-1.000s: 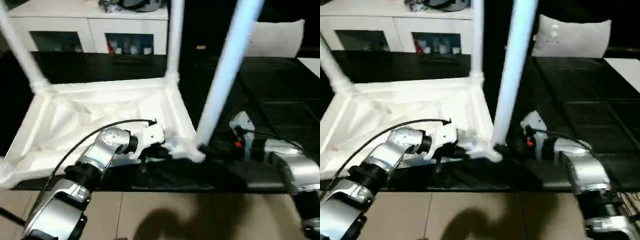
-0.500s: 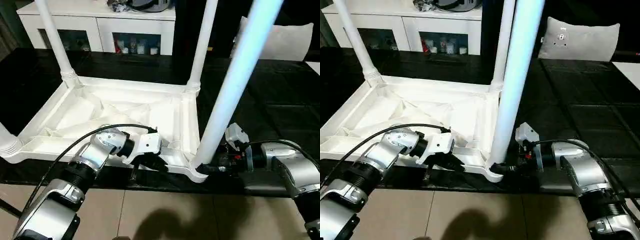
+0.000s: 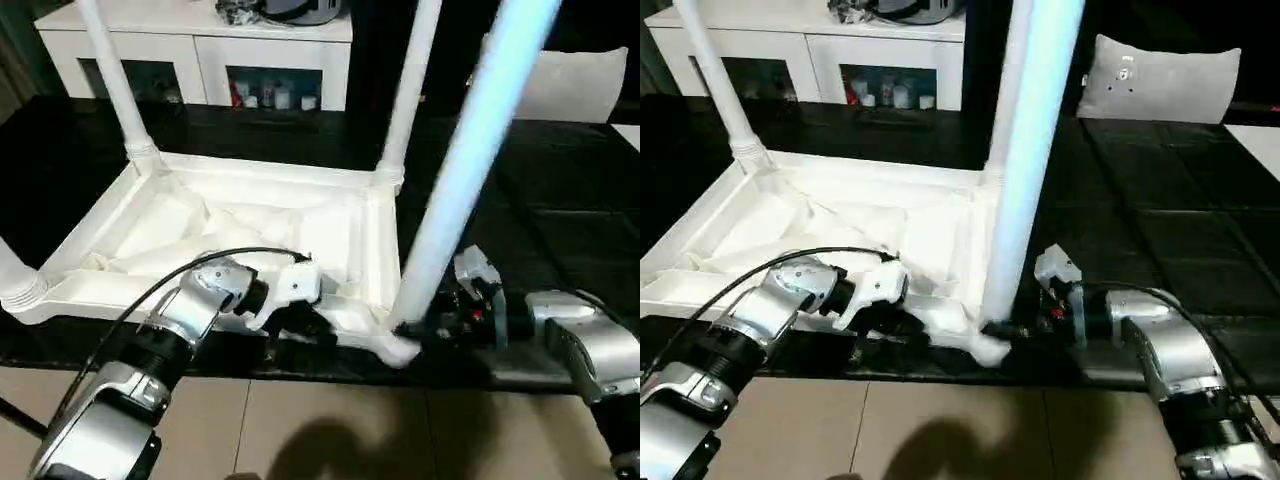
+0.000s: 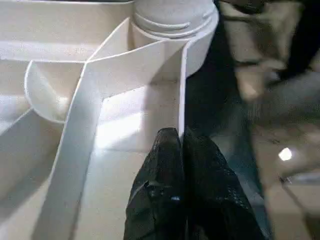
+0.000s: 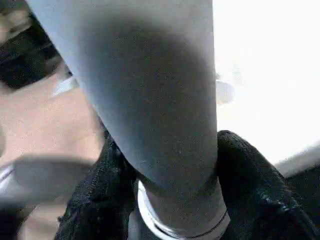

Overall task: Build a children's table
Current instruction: Rotate leg to tighten

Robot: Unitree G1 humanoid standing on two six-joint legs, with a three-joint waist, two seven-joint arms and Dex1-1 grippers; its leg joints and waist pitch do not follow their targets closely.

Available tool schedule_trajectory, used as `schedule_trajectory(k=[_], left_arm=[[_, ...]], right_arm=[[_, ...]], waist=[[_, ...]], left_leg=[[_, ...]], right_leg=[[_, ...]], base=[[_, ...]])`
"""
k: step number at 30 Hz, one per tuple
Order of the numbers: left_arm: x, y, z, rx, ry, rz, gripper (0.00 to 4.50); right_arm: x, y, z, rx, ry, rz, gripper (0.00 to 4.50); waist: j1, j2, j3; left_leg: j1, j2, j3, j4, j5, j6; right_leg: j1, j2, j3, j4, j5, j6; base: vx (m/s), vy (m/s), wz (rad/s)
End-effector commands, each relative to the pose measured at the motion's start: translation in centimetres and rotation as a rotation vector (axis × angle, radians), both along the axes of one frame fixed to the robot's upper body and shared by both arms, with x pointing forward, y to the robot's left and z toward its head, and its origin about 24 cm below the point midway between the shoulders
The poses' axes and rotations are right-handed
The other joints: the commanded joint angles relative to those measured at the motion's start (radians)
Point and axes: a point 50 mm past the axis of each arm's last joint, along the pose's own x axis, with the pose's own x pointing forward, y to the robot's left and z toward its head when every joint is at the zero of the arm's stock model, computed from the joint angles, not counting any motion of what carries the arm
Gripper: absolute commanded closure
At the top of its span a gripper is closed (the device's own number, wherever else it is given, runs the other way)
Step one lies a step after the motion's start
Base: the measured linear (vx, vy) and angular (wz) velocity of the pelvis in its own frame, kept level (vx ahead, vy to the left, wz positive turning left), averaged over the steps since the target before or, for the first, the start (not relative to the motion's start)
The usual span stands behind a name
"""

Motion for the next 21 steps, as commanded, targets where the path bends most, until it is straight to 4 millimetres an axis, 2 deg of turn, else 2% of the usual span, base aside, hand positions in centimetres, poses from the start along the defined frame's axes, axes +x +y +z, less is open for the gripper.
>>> schedule_trajectory(k=[1, 2, 5, 6, 7, 8, 9, 10, 11, 12, 14, 16, 18, 21], left_arm=[[0.1, -1.8, 0.0, -0.054, 0.004, 0.051, 4.50], [0.2, -2.0, 0.0, -0.059, 0.004, 0.084, 4.50], [0.8, -3.1, -0.2, -0.052, -0.002, 0.197, 4.50], [1.3, -4.0, -0.3, -0.051, -0.002, 0.289, 4.50], [1.5, -4.4, -0.3, -0.052, -0.004, 0.327, 4.50], [1.6, -4.5, -0.3, -0.053, -0.005, 0.341, 4.50], [2.0, -5.1, -0.3, -0.058, -0.015, 0.409, 4.50], [2.4, -5.7, -0.1, -0.077, -0.034, 0.474, 4.50], [2.6, -6.0, -0.1, -0.085, -0.040, 0.494, 4.50], [2.6, -6.2, 0.1, -0.105, -0.042, 0.505, 4.50], [2.6, -6.4, 0.2, -0.121, -0.051, 0.503, 4.50], [2.4, -6.4, 0.2, -0.119, -0.053, 0.487, 4.50], [2.3, -6.2, 0.1, -0.112, -0.054, 0.475, 4.50], [2.3, -5.5, 0.0, -0.100, -0.078, 0.456, 4.50]], right_arm=[[0.6, 1.2, -0.1, 0.005, 0.018, -0.064, 2.44], [1.2, 1.3, -0.3, -0.011, 0.023, -0.131, 2.44], [3.0, 1.4, -0.8, -0.070, 0.039, -0.377, 2.45], [3.8, 1.6, -1.1, -0.104, 0.047, -0.505, 2.45], [4.0, 1.8, -1.2, -0.115, 0.046, -0.542, 2.46], [4.1, 1.8, -1.2, -0.118, 0.046, -0.556, 2.46], [4.5, 2.2, -1.2, -0.120, 0.035, -0.618, 2.46], [5.0, 2.6, -1.1, -0.100, 0.011, -0.688, 2.46], [5.1, 2.7, -1.0, -0.092, 0.003, -0.713, 2.46], [5.3, 2.8, -0.9, -0.081, -0.016, -0.727, 2.46], [5.4, 3.2, -0.8, -0.054, -0.033, -0.734, 2.46], [5.3, 3.5, -0.7, -0.020, -0.027, -0.727, 1.82], [5.1, 3.6, -0.5, -0.001, -0.030, -0.706, 1.79], [4.8, 3.6, -0.3, -0.024, -0.084, -0.645, 1.36]], waist=[[-0.008, -0.019, -0.060], [-0.016, -0.017, -0.059], [-0.041, -0.017, -0.059], [-0.051, -0.018, -0.058], [-0.055, -0.017, -0.060], [-0.059, -0.019, -0.060], [-0.059, -0.019, -0.060], [-0.059, -0.010, -0.062], [-0.060, -0.012, -0.062], [-0.057, -0.013, -0.066], [-0.056, -0.010, -0.067], [-0.054, -0.010, -0.069], [-0.051, -0.007, -0.071], [-0.049, -0.005, -0.071]], left_leg=[[-0.012, 0.019, -0.003, -0.068, -0.144, 0.043], [-0.011, 0.018, -0.004, -0.068, -0.155, 0.042], [-0.014, 0.016, -0.008, -0.067, -0.168, 0.027], [-0.014, 0.012, -0.007, -0.065, -0.171, 0.024], [-0.010, 0.009, -0.006, -0.062, -0.165, 0.024], [-0.011, 0.008, -0.005, -0.061, -0.162, 0.030], [-0.013, 0.007, -0.004, -0.061, -0.157, 0.035], [-0.008, 0.009, -0.004, -0.061, -0.161, 0.039], [-0.009, 0.008, -0.003, -0.060, -0.156, 0.041], [-0.015, 0.009, -0.005, -0.063, -0.138, 0.049], [-0.014, 0.011, -0.003, -0.063, -0.129, 0.065], [-0.017, 0.012, -0.003, -0.064, -0.111, 0.076], [-0.019, 0.015, -0.004, -0.064, -0.090, 0.085], [-0.019, 0.017, -0.004, -0.064, -0.075, 0.091]], right_leg=[[0.060, -0.067, 0.047, -0.088, -0.494, -0.072], [0.057, -0.066, 0.046, -0.093, -0.514, -0.059], [0.058, -0.064, 0.040, -0.095, -0.530, -0.053], [0.057, -0.061, 0.037, -0.099, -0.542, -0.045], [0.053, -0.061, 0.038, -0.101, -0.546, -0.042], [0.054, -0.060, 0.036, -0.104, -0.547, -0.040], [0.055, -0.060, 0.038, -0.104, -0.541, -0.040], [0.049, -0.060, 0.039, -0.107, -0.525, -0.046], [0.049, -0.059, 0.040, -0.106, -0.513, -0.048], [0.058, -0.060, 0.041, -0.096, -0.465, -0.061], [0.056, -0.059, 0.046, -0.092, -0.420, -0.078], [0.061, -0.059, 0.047, -0.084, -0.381, -0.094], [0.064, -0.059, 0.050, -0.076, -0.335, -0.112], [0.066, -0.059, 0.052, -0.069, -0.274, -0.139]], base=[[0.000, 0.000, 0.00], [0.000, 0.000, 0.00], [0.000, 0.000, 0.00], [0.000, 0.000, 0.00], [0.000, 0.000, 0.00], [0.000, 0.000, 0.00], [0.000, 0.000, 0.00], [0.000, 0.000, 0.00], [0.000, 0.000, 0.00], [0.000, 0.000, 0.00], [0.000, 0.000, 0.00], [0.000, 0.000, 0.00], [0.000, 0.000, 0.00], [0.000, 0.000, 0.00]])
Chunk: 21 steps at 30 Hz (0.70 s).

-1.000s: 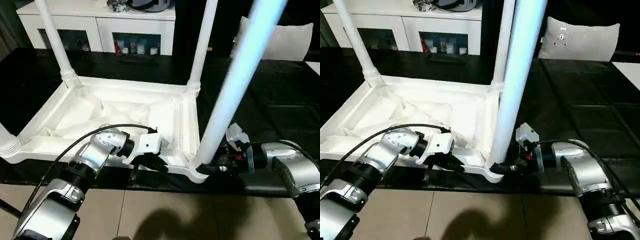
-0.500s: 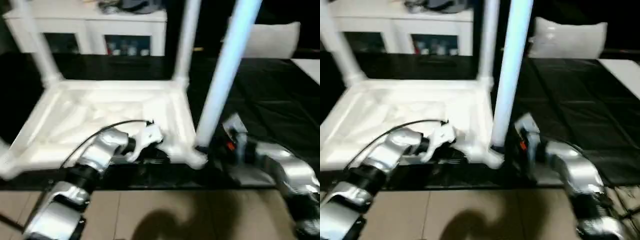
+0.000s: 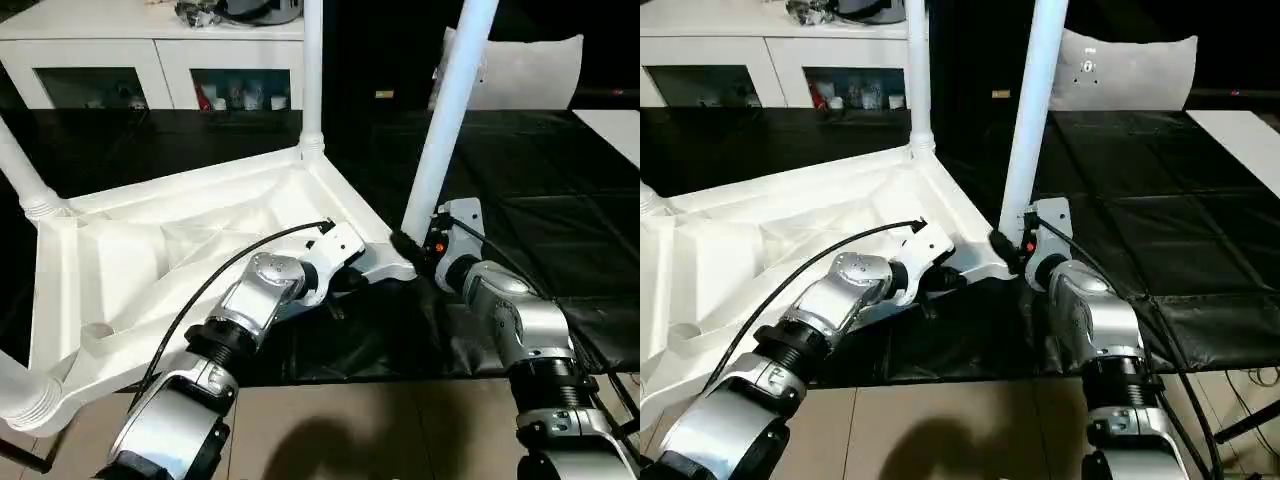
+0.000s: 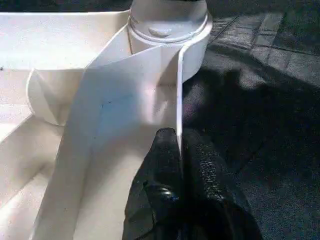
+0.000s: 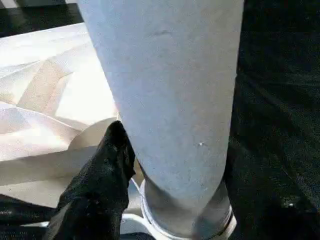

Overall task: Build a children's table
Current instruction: Rotate leg to tighten

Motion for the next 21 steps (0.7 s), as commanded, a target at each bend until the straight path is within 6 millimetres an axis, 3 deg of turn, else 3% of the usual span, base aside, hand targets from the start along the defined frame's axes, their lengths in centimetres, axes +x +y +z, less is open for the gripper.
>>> schedule_trajectory(k=[1, 3, 4, 7, 10, 16, 21], left_arm=[[-0.1, 0.6, 0.0, -0.038, -0.025, -0.012, 4.50], [-0.2, 1.3, -0.2, -0.019, -0.028, -0.033, 4.50], [-0.3, 1.6, -0.2, -0.008, -0.032, -0.046, 4.50], [-0.8, 2.9, -0.5, 0.045, -0.042, -0.144, 4.50], [-1.3, 4.1, -0.6, 0.081, -0.029, -0.240, 4.50], [-2.5, 5.7, -0.7, 0.148, -0.021, -0.460, 4.50], [-3.1, 6.0, -0.6, 0.194, -0.011, -0.589, 4.50]], right_arm=[[-0.6, 1.1, -0.2, -0.005, -0.013, 0.123, 1.32], [-0.9, 0.7, -0.1, -0.017, -0.026, 0.164, 1.22], [-1.1, 0.5, -0.1, -0.020, -0.031, 0.182, 0.96], [-1.8, -0.7, 0.2, -0.053, -0.060, 0.295, 0.77], [-2.7, -1.9, 0.5, -0.097, -0.077, 0.418, 0.48], [-4.0, -3.2, 1.4, -0.091, -0.064, 0.644, 0.48], [-5.0, -3.5, 1.6, -0.066, -0.017, 0.827, 1.08]], waist=[[0.007, -0.007, -0.067], [0.008, -0.009, -0.066], [0.010, -0.009, -0.064], [0.014, -0.005, -0.063], [0.014, -0.003, -0.062], [0.019, -0.008, -0.063], [0.038, -0.006, -0.063]], left_leg=[[-0.016, 0.017, -0.002, -0.060, -0.093, 0.086], [-0.015, 0.016, -0.001, -0.060, -0.111, 0.087], [-0.016, 0.015, -0.001, -0.061, -0.120, 0.091], [-0.015, 0.017, -0.003, -0.063, -0.139, 0.090], [-0.013, 0.018, -0.002, -0.062, -0.151, 0.087], [-0.014, 0.026, -0.001, -0.062, -0.146, 0.100], [-0.009, 0.031, 0.001, -0.061, -0.149, 0.097]], right_leg=[[0.068, -0.060, 0.053, -0.068, -0.276, -0.145], [0.069, -0.061, 0.052, -0.070, -0.295, -0.142], [0.070, -0.061, 0.052, -0.074, -0.323, -0.133], [0.068, -0.063, 0.051, -0.082, -0.381, -0.103], [0.065, -0.061, 0.051, -0.082, -0.387, -0.098], [0.065, -0.061, 0.054, -0.070, -0.334, -0.132], [0.062, -0.065, 0.055, -0.069, -0.351, -0.143]], base=[[0.000, 0.000, 0.00], [0.000, 0.000, 0.00], [0.000, 0.000, 0.00], [0.000, 0.000, 0.00], [0.000, 0.000, 0.00], [0.000, 0.000, 0.00], [0.000, 0.000, 0.00]])
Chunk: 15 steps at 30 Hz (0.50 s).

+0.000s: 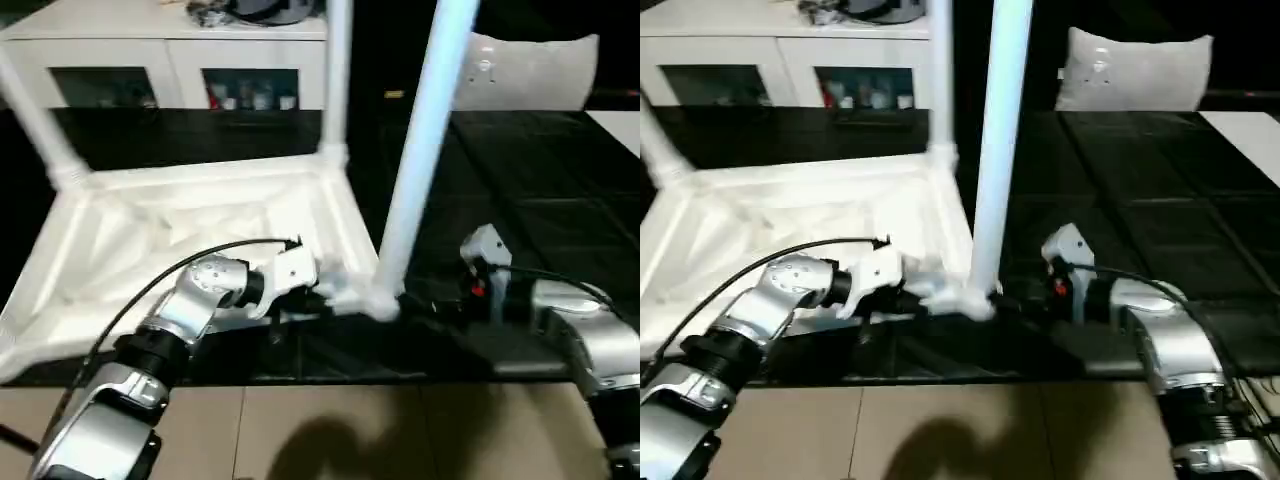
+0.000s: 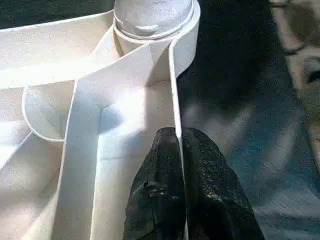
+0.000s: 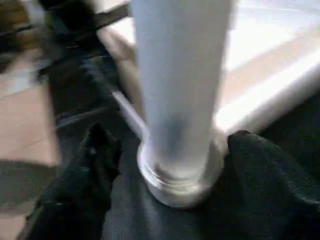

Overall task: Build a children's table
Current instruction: Rotate leg to tighten

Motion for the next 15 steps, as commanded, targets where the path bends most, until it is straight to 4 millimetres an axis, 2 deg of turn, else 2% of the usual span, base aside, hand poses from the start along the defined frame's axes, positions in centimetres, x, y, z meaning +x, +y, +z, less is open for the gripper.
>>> schedule_trajectory(k=[1, 9, 15], left_arm=[[-1.0, -0.4, -0.8, 0.087, 0.031, -0.131, 4.50], [-1.4, -0.1, -0.8, 0.110, 0.043, -0.207, 4.50], [-1.5, 0.1, -0.8, 0.115, 0.048, -0.224, 4.50]], right_arm=[[-0.3, 0.3, 0.5, 0.015, 0.005, 0.088, 1.17], [-0.8, 1.1, -0.3, 0.006, 0.052, 0.210, 1.81], [-0.3, 1.4, -0.7, -0.002, 0.012, 0.187, 2.28]], waist=[[0.004, -0.015, -0.063], [0.022, -0.016, -0.064], [0.024, -0.013, -0.066]], left_leg=[[-0.010, 0.030, 0.000, -0.063, -0.148, 0.094], [-0.008, 0.030, 0.000, -0.063, -0.141, 0.079], [-0.010, 0.030, -0.001, -0.063, -0.129, 0.070]], right_leg=[[0.062, -0.065, 0.055, -0.069, -0.351, -0.143], [0.061, -0.066, 0.055, -0.070, -0.377, -0.126], [0.061, -0.066, 0.055, -0.065, -0.350, -0.135]], base=[[0.000, 0.000, 0.00], [0.000, 0.000, 0.00], [0.000, 0.000, 0.00]])
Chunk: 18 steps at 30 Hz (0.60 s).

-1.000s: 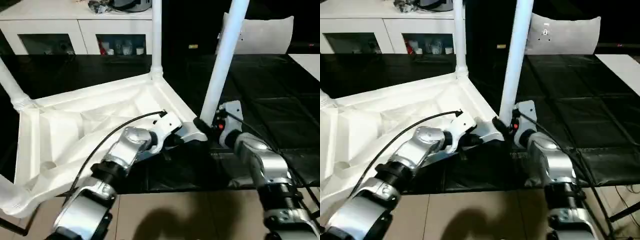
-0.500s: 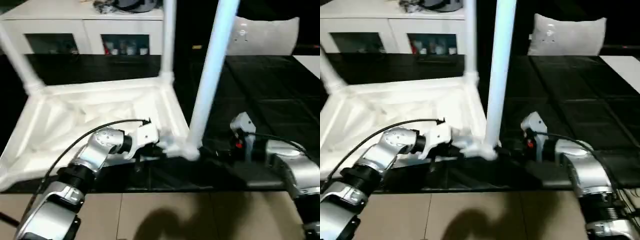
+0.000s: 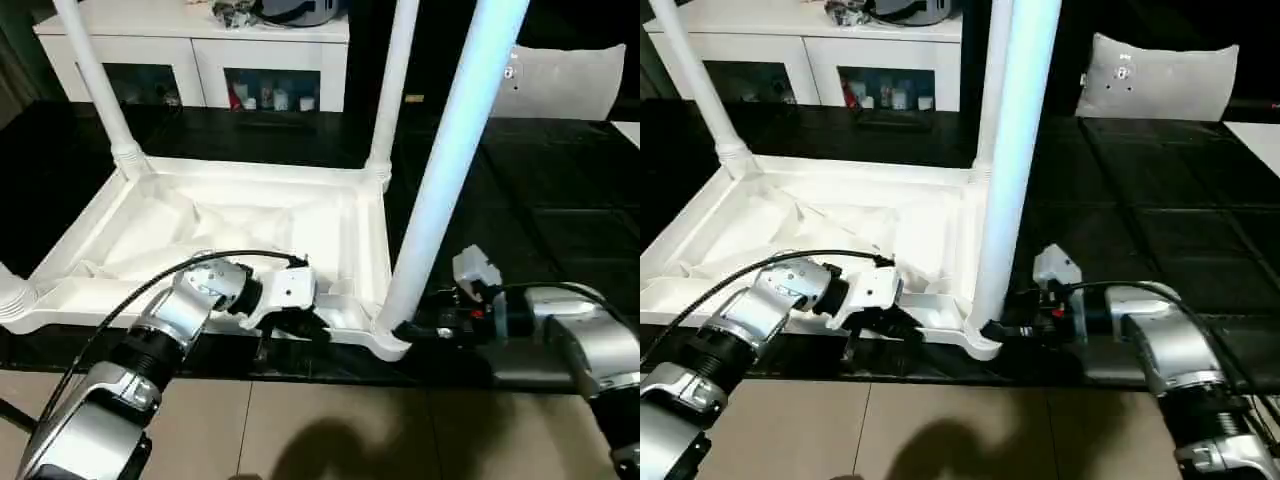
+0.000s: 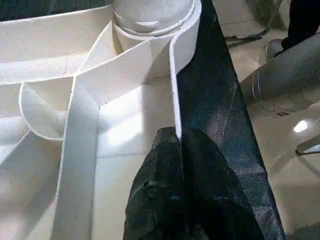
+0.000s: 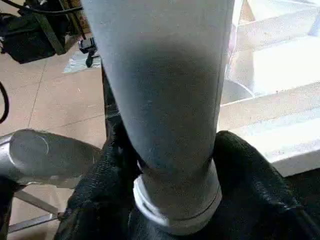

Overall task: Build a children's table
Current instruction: Rotate leg to tighten

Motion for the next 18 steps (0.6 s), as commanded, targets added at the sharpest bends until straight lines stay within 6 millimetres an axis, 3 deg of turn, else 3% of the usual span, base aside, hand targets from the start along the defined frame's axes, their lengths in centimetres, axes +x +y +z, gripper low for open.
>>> schedule_trajectory(k=[1, 10, 15, 16, 18], left_arm=[[-0.7, -0.1, -0.9, 0.082, 0.024, -0.076, 4.50], [-0.9, -0.2, -1.0, 0.058, 0.041, -0.059, 4.50], [-0.3, -2.1, -0.8, -0.040, 0.070, 0.096, 4.50], [-0.2, -2.3, -0.8, -0.045, 0.070, 0.116, 4.50], [0.3, -3.4, -0.9, -0.069, 0.079, 0.205, 4.50]], right_arm=[[0.2, 0.5, 0.0, 0.001, -0.018, 0.023, 2.39], [-0.8, 0.8, -0.2, 0.058, 0.057, 0.077, 2.61], [-1.4, 2.1, 0.1, 0.149, 0.076, -0.004, 2.62], [-1.3, 2.3, 0.1, 0.152, 0.080, -0.026, 2.62], [-0.3, 3.2, -0.3, 0.122, 0.063, -0.157, 2.62]], waist=[[-0.004, -0.013, -0.065], [-0.003, -0.014, -0.066], [0.004, -0.013, -0.066], [0.003, -0.014, -0.063], [-0.005, -0.015, -0.057]], left_leg=[[-0.012, 0.030, -0.001, -0.064, -0.126, 0.075], [-0.011, 0.030, -0.001, -0.063, -0.119, 0.081], [-0.008, 0.032, 0.000, -0.063, -0.112, 0.081], [-0.009, 0.031, 0.001, -0.064, -0.114, 0.079], [-0.007, 0.022, 0.000, -0.065, -0.160, 0.052]], right_leg=[[0.062, -0.066, 0.055, -0.066, -0.348, -0.135], [0.062, -0.064, 0.055, -0.066, -0.349, -0.130], [0.060, -0.064, 0.056, -0.063, -0.329, -0.144], [0.060, -0.062, 0.057, -0.066, -0.336, -0.139], [0.057, -0.065, 0.050, -0.084, -0.463, -0.095]], base=[[0.000, 0.000, 0.00], [0.000, 0.000, 0.00], [0.000, 0.000, 0.00], [0.000, 0.000, 0.00], [0.000, 0.000, 0.00]])
